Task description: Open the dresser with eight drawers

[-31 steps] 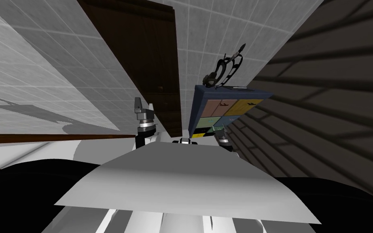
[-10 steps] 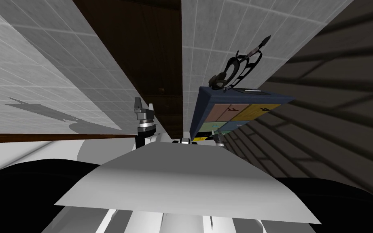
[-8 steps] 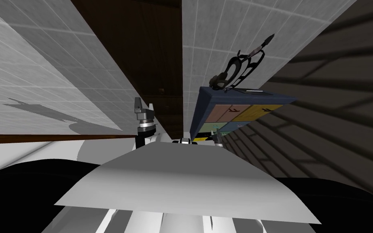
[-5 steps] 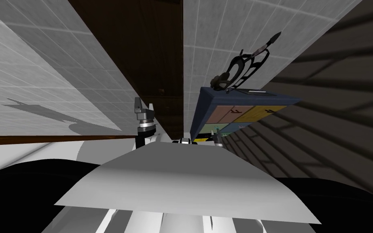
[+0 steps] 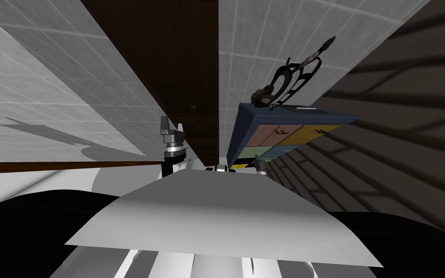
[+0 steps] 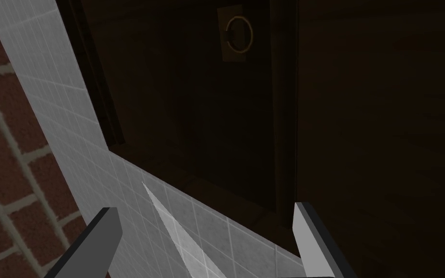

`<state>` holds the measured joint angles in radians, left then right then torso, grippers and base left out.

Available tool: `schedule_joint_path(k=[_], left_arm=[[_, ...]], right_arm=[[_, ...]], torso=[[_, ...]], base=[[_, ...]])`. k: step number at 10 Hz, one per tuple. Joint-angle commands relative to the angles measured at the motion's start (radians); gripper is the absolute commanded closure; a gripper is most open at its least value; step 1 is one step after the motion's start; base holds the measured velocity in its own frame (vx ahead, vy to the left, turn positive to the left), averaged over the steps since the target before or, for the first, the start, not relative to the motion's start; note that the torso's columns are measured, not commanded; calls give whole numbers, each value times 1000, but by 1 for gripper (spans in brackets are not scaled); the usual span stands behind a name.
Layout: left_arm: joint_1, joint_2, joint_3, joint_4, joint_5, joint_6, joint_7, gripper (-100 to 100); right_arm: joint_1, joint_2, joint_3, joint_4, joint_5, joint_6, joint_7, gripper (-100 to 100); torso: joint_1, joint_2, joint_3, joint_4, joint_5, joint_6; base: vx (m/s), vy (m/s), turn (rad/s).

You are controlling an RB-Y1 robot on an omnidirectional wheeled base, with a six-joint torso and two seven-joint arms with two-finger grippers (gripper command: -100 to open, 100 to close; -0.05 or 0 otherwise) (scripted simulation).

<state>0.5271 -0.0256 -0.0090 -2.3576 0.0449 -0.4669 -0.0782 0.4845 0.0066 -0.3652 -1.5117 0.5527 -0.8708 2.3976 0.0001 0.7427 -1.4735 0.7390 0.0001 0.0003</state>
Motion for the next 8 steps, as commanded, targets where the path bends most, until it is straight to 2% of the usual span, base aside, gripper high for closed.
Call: schedule_joint_path(k=[1, 3, 4, 8], left_arm=[[0, 0, 0, 0, 0, 0, 0, 0], [0, 0, 0, 0, 0, 0, 0, 0], [0, 0, 0, 0, 0, 0, 0, 0], [0, 0, 0, 0, 0, 0, 0, 0]], right_arm=[[9, -13, -3, -16, -2, 7, -19, 100], [9, -16, -4, -18, -2, 8, -21, 100], [10, -48, -4, -19, -2, 8, -23, -100], [9, -127, -2, -20, 2, 8, -23, -100]], torso=[[0, 2, 2, 1, 0, 0], [0, -4, -2, -1, 0, 0], [0, -11, -6, -2, 0, -1], [0, -5, -3, -1, 0, 0]], base=[[-194, -1, -18], [-131, 0, -17], [-19, -2, 6], [18, -7, 11]])
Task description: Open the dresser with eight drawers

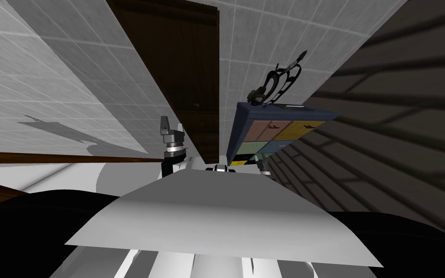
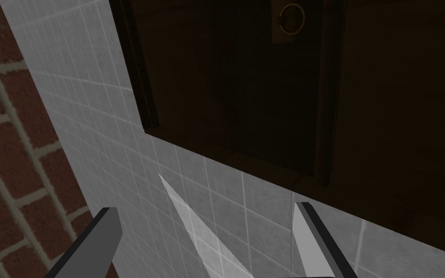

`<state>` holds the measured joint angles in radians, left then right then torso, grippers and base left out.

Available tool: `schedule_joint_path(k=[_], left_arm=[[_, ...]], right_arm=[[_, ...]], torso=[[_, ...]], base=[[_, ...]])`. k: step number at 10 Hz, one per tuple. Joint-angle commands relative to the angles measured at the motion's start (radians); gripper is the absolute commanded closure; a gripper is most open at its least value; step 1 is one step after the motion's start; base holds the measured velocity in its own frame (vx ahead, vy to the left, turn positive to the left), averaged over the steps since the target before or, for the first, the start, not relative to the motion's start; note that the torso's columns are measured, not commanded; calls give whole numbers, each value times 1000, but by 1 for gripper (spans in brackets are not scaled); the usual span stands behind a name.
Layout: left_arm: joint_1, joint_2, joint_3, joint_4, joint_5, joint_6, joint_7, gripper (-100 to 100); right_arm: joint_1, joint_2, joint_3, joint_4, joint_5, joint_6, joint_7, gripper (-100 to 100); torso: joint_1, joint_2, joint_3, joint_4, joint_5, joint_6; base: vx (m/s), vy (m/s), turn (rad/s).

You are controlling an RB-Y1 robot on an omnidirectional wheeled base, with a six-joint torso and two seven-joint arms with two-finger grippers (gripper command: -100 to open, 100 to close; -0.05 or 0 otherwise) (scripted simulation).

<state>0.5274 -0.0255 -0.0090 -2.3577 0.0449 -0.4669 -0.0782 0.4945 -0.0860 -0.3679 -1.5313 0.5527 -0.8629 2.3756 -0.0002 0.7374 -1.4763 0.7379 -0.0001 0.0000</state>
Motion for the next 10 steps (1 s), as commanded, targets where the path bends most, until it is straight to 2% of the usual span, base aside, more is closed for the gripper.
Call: schedule_joint_path(k=[1, 3, 5, 6, 7, 8, 9, 10], left_arm=[[0, 0, 0, 0, 0, 0, 0, 0], [0, 0, 0, 0, 0, 0, 0, 0], [0, 0, 0, 0, 0, 0, 0, 0], [0, 0, 0, 0, 0, 0, 0, 0], [0, 0, 0, 0, 0, 0, 0, 0], [0, 0, 0, 0, 0, 0, 0, 0], [0, 0, 0, 0, 0, 0, 0, 0], [0, 0, 0, 0, 0, 0, 0, 0]], right_arm=[[-2, -50, 3, -2, 4, 0, -1, -100], [-10, -18, 21, -5, 25, 2, -11, -100], [-11, 25, 23, -5, 27, 3, -13, -100], [-9, 11, 22, -9, 26, 3, -13, -100], [-15, -5, 16, -28, 24, 31, -44, -100], [-7, 4, 21, -29, 27, 20, -30, -100], [-7, 3, 21, -32, 27, 25, -34, 100], [1, -4, 21, -40, 25, 21, -43, 100]], torso=[[0, 1, 1, 0, 0, 0], [-3, -3, -2, -1, -1, -1], [0, -1, -1, -1, 0, 1], [5, 5, 3, 1, 1, 0], [5, 6, 4, 2, 2, 0], [4, 2, 1, 1, 1, 0], [1, 1, 1, 0, 0, 0], [0, 2, 1, 0, 0, 0]], base=[[29, -20, 43], [148, -120, 199], [90, -80, 15], [23, -13, -1], [69, 7, 36], [42, 6, 11], [0, 0, 0], [-125, -15, -26]])
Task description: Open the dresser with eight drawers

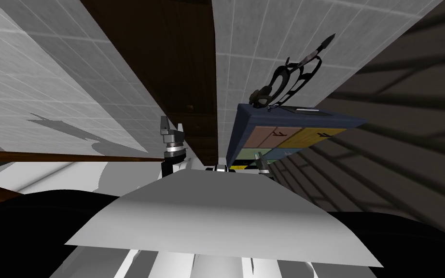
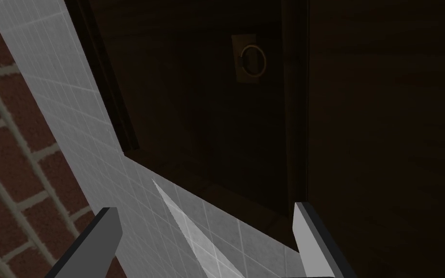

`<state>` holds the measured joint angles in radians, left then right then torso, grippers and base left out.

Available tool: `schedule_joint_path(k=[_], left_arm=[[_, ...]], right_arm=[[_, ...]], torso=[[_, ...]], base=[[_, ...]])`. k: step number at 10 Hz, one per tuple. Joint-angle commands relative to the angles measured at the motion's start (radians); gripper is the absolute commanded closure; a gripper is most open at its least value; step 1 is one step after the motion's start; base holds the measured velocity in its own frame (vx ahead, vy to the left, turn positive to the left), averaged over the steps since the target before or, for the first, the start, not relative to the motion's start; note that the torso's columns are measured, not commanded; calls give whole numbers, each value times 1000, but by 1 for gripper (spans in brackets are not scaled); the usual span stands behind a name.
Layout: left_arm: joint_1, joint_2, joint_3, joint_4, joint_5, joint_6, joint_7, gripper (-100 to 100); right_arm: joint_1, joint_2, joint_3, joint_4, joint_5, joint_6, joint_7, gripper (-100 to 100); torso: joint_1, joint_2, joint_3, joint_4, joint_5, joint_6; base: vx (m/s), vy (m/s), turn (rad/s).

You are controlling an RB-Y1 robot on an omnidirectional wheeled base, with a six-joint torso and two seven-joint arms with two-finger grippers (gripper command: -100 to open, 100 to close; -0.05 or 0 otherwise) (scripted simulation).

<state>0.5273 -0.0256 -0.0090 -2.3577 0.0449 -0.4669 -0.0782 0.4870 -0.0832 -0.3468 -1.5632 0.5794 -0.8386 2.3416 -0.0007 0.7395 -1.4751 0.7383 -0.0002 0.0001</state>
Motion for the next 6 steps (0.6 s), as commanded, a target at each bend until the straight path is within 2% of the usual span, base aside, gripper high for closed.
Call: schedule_joint_path(k=[1, 3, 6], left_arm=[[0, 0, 0, 0, 0, 0, 0, 0], [0, 0, 0, 0, 0, 0, 0, 0], [0, 0, 0, 0, 0, 0, 0, 0]], right_arm=[[10, -8, 0, -10, -2, -4, -11, 100], [21, -17, 0, -20, -4, -8, -22, 100], [33, -17, 6, -19, -2, -12, -23, 100]], torso=[[-1, 7, 3, 3, 2, 2], [1, 8, 5, 4, 2, 2], [2, -1, -2, 1, 3, 1]], base=[[-203, -1, -29], [-216, 0, -33], [-148, -15, -26]])
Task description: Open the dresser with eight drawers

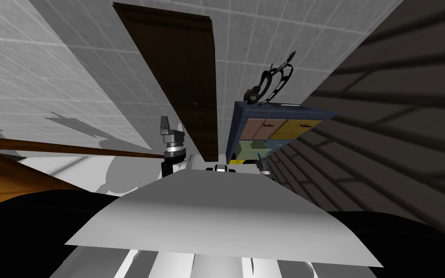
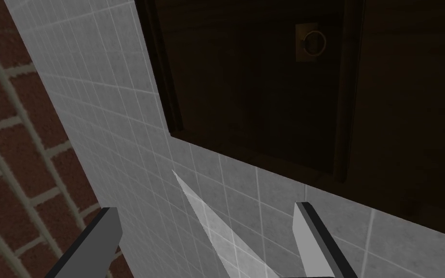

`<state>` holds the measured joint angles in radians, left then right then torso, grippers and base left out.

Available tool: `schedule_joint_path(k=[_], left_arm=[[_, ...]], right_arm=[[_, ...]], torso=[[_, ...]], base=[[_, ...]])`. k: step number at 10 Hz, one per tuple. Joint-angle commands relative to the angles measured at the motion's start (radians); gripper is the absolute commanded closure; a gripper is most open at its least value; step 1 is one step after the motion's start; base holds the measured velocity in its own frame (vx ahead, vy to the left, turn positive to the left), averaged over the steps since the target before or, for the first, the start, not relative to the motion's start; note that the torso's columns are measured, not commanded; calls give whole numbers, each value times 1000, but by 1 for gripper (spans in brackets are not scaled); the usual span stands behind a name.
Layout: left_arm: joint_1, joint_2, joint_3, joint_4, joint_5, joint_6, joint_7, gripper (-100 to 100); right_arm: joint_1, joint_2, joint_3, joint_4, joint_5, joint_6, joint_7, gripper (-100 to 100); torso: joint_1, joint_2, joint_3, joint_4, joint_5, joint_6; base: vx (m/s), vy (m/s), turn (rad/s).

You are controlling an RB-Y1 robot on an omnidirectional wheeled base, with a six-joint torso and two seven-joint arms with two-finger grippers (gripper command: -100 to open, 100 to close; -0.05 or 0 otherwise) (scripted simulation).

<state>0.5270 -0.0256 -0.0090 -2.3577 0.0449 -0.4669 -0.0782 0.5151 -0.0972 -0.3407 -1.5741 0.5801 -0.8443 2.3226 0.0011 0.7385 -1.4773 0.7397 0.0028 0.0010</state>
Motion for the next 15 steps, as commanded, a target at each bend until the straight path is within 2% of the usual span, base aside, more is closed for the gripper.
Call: schedule_joint_path(k=[1, 2, 10, 11, 12, 15], left_arm=[[0, 0, 0, 0, 0, 0, 0, 0], [0, 0, 0, 0, 0, 0, 0, 0], [0, 0, 0, 0, 0, 0, 0, 0], [0, 0, 0, 0, 0, 0, 0, 0], [0, 0, 0, 0, 0, 0, 0, 0], [0, 0, 0, 0, 0, 0, 0, 0]], right_arm=[[10, -6, 0, -14, -4, -12, -7, 100], [10, -31, -7, -35, -3, 21, -41, -100], [15, -142, -47, -144, -14, 133, -185, -100], [18, -134, -38, -133, -9, 131, -173, -100], [20, -136, -38, -134, -9, 138, -179, 0], [23, -135, -37, -129, -7, 141, -179, 0]], torso=[[-1, 3, 2, 1, -1, 0], [-1, 3, 3, 1, 0, 0], [-1, 2, 2, 1, -1, 0], [2, 4, 3, 4, 3, 1], [2, 4, 3, 3, 2, 0], [1, 1, 2, 0, -1, -1]], base=[[-177, -7, -35], [-98, 25, 7], [-11, 50, 17], [-9, 19, 0], [0, 0, 0], [0, 0, 0]])
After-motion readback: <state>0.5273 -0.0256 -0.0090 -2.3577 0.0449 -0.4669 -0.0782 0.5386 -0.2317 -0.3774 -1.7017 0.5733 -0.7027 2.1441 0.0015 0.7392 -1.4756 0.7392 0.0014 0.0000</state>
